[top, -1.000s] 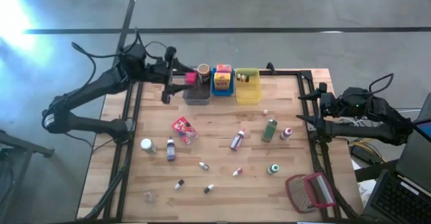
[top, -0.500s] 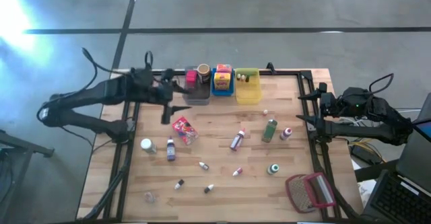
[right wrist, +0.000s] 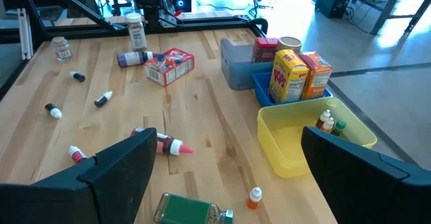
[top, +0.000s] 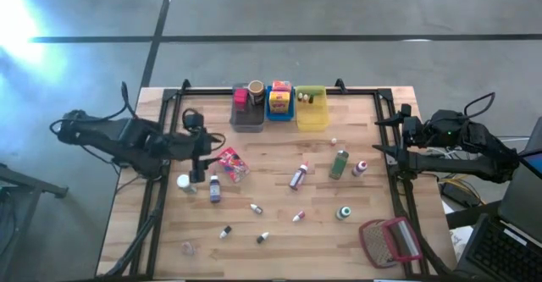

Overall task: Pick & Place Kitchen Items
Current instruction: Put the white spice bottle into the black bin

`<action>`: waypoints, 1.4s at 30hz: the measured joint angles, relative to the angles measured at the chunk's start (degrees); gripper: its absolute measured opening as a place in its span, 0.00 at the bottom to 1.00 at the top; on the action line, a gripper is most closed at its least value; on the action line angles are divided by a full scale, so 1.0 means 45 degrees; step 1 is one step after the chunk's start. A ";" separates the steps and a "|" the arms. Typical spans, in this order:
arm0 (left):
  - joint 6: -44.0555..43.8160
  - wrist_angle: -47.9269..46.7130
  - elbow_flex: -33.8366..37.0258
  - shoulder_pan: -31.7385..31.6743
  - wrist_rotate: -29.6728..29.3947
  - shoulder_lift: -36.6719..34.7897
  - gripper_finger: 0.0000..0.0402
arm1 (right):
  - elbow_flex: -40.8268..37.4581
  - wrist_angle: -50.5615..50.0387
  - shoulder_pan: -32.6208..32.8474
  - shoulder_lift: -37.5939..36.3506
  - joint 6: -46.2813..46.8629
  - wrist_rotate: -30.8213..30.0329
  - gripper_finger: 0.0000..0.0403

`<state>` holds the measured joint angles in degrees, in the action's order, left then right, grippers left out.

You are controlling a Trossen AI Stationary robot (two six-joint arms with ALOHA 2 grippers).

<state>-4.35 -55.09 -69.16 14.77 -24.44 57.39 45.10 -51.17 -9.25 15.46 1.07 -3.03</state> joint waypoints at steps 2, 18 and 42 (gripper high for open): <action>-0.1411 -0.1070 -0.0174 0.0309 -0.0090 -0.0004 0.59 | 0.0000 -0.0001 -0.0002 -0.0002 0.0003 -0.0001 0.90; -0.8774 -0.7749 0.0432 0.1198 0.1525 0.0005 0.59 | 0.0000 0.0003 0.0002 0.0000 -0.0001 0.0000 0.90; -0.8040 -0.7019 0.3661 0.1203 0.3883 0.0117 0.58 | 0.0000 -0.0001 0.0002 -0.0004 0.0003 -0.0004 0.90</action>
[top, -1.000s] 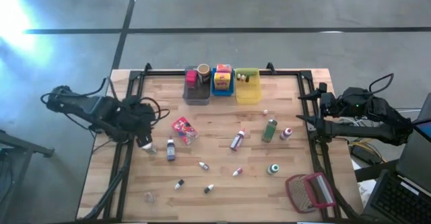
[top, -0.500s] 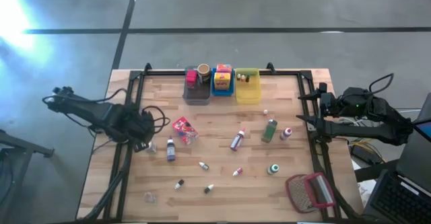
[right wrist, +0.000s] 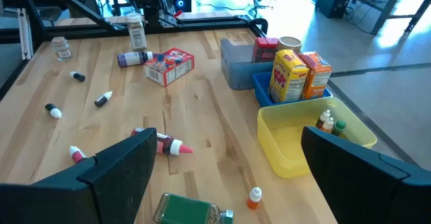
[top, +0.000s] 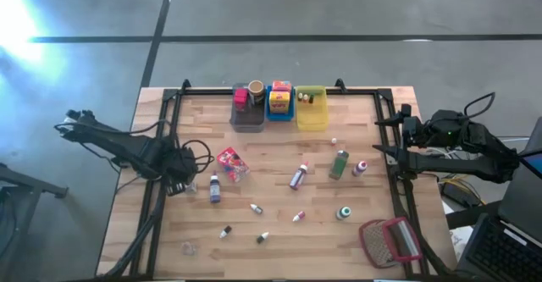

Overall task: Pick & Place Kitchen Items
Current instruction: Put the white spice bottle into the black bin

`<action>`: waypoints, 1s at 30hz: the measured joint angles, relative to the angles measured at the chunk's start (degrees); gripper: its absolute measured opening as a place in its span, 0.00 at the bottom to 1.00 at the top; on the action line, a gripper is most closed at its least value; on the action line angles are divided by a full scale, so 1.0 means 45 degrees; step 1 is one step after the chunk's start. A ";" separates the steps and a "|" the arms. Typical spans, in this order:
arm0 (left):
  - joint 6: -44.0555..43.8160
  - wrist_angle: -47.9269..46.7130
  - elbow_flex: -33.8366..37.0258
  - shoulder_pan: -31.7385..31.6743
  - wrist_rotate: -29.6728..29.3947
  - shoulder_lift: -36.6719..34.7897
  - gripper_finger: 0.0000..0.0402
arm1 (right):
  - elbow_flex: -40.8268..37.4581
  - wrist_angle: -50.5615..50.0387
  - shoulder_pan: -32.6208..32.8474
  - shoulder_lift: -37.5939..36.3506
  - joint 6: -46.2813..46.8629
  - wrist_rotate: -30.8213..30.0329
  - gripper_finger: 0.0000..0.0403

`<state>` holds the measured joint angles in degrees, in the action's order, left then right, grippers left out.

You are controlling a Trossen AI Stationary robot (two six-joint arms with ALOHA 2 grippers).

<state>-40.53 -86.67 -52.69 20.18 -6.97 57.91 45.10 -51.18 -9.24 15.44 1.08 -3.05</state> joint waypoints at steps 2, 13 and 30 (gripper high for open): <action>-0.0005 0.0184 0.0161 0.0000 0.0069 0.0005 0.58 | 0.0000 0.0000 -0.0002 0.0004 -0.0002 0.0004 0.90; 0.0267 0.1407 0.0340 0.0005 0.0745 0.0005 0.58 | 0.0000 0.0000 0.0000 0.0000 -0.0005 0.0000 0.90; 0.0238 0.2572 0.1110 0.0005 0.1778 -0.0015 0.58 | 0.0000 0.0002 -0.0002 0.0000 0.0000 0.0004 0.90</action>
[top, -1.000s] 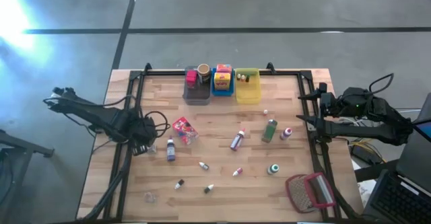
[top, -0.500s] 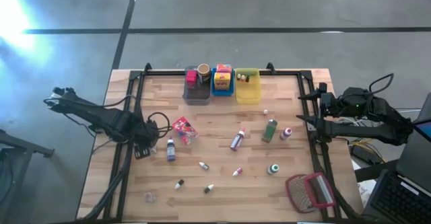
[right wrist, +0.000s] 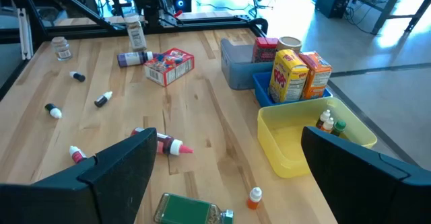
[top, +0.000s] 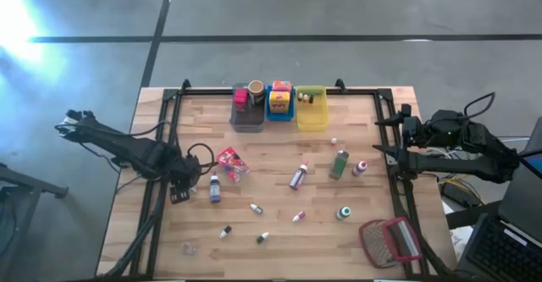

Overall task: Pick & Place Kitchen Items
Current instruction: Put the white spice bottle into the black bin

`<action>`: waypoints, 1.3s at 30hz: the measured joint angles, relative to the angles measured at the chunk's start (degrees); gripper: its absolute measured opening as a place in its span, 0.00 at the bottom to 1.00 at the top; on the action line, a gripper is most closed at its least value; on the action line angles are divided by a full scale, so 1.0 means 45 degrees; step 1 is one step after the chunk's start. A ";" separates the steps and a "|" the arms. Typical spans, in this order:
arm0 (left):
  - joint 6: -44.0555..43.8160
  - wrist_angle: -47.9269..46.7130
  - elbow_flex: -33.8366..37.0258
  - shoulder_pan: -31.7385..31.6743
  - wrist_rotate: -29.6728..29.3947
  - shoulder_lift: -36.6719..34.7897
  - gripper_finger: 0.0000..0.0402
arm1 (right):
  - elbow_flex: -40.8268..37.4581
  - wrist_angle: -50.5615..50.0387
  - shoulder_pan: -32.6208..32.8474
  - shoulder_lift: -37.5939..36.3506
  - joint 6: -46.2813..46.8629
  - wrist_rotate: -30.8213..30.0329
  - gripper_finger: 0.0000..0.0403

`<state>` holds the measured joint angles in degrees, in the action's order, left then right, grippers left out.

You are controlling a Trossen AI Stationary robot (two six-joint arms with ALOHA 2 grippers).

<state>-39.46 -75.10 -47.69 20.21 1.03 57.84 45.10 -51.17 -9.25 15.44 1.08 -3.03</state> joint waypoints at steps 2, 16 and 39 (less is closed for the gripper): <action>0.0000 0.0011 0.0011 0.0000 -0.0008 0.0000 0.58 | 0.0000 0.0000 0.0000 0.0002 0.0000 -0.0002 0.90; 0.0330 0.0155 0.0045 0.0000 -0.0248 0.0014 0.58 | 0.0000 0.0001 0.0001 0.0001 -0.0001 0.0000 0.90; 0.0170 0.0225 0.0045 -0.0005 -0.0193 0.0005 0.59 | 0.0000 0.0001 -0.0002 0.0003 -0.0003 0.0000 0.90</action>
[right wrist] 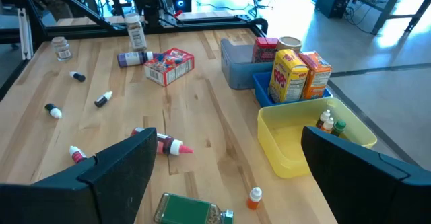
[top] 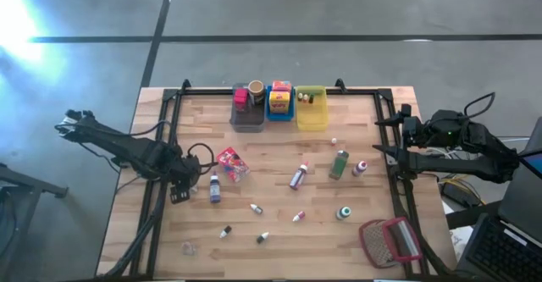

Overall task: Pick & Place Kitchen Items
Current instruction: Put the white spice bottle into the black bin

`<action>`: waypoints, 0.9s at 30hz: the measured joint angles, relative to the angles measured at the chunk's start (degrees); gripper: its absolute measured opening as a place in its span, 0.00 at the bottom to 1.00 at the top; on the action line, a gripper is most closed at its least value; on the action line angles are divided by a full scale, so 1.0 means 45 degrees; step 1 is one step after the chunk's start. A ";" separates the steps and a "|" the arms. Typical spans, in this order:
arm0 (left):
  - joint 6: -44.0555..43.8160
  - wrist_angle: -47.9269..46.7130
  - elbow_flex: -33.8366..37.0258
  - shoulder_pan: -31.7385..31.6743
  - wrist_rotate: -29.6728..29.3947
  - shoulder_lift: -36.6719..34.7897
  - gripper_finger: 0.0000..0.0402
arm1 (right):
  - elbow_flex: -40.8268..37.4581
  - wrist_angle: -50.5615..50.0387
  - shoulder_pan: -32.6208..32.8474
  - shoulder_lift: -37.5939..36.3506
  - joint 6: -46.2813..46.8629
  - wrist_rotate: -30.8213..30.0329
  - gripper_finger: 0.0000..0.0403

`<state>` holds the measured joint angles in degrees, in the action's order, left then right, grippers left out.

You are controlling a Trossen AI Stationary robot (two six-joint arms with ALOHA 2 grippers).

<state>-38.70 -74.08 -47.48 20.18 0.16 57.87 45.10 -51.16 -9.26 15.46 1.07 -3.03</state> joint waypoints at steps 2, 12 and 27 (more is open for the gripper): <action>0.0000 0.0000 0.0000 -0.0003 0.0000 0.0000 0.60 | 0.0000 -0.0003 0.0000 -0.0003 0.0003 -0.0005 0.90; 0.0121 0.0003 0.0005 -0.0005 0.0079 -0.0005 0.63 | 0.0000 0.0001 0.0000 0.0001 0.0003 -0.0005 0.90; 0.0233 -0.0010 0.0005 -0.0005 0.0070 -0.0005 0.63 | 0.0000 -0.0003 0.0004 -0.0003 0.0002 -0.0004 0.90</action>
<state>-37.65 -74.13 -47.46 20.16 0.48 57.84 45.10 -51.18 -9.24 15.44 1.08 -3.04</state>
